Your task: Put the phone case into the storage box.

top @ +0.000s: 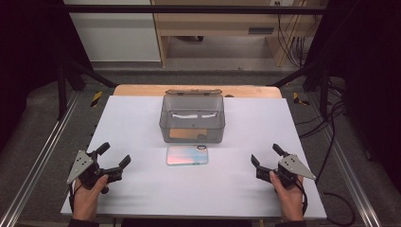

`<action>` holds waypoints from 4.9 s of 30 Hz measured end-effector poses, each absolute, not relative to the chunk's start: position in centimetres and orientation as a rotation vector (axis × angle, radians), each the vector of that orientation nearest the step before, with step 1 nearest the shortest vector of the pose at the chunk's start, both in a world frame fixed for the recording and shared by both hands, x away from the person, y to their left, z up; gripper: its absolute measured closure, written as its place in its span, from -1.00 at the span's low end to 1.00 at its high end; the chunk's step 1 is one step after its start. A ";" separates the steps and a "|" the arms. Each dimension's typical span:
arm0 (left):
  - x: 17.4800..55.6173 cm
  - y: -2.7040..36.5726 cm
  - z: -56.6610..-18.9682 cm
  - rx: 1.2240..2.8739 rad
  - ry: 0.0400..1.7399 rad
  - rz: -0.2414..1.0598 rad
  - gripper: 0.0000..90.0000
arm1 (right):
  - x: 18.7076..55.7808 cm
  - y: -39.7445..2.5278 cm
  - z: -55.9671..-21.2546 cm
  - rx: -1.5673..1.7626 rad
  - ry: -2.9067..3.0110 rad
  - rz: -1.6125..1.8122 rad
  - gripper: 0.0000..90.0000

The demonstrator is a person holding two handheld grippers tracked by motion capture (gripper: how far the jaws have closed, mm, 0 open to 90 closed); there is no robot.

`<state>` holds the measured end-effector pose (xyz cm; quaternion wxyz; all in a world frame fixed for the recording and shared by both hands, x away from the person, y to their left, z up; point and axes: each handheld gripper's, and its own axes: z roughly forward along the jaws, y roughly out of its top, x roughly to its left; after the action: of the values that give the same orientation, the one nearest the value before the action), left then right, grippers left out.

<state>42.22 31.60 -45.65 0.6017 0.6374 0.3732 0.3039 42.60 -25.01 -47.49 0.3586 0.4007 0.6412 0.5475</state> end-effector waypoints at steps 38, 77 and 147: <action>43.2 27.1 -45.7 1.782 0.936 0.562 -0.25 | 42.6 -22.5 -47.0 1.064 1.689 1.373 -0.90; 53.1 17.4 -46.5 2.312 0.612 0.644 1.00 | 42.6 -21.8 -47.0 1.014 1.728 1.378 -0.89; 47.2 13.5 -46.8 2.472 0.443 0.505 1.00 | 42.5 -21.9 -47.1 1.024 1.764 1.404 -0.89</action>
<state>47.20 13.48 -46.77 0.2858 0.9248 0.1656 0.1887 42.53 -21.85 -47.10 0.3265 0.3910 0.6734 0.5358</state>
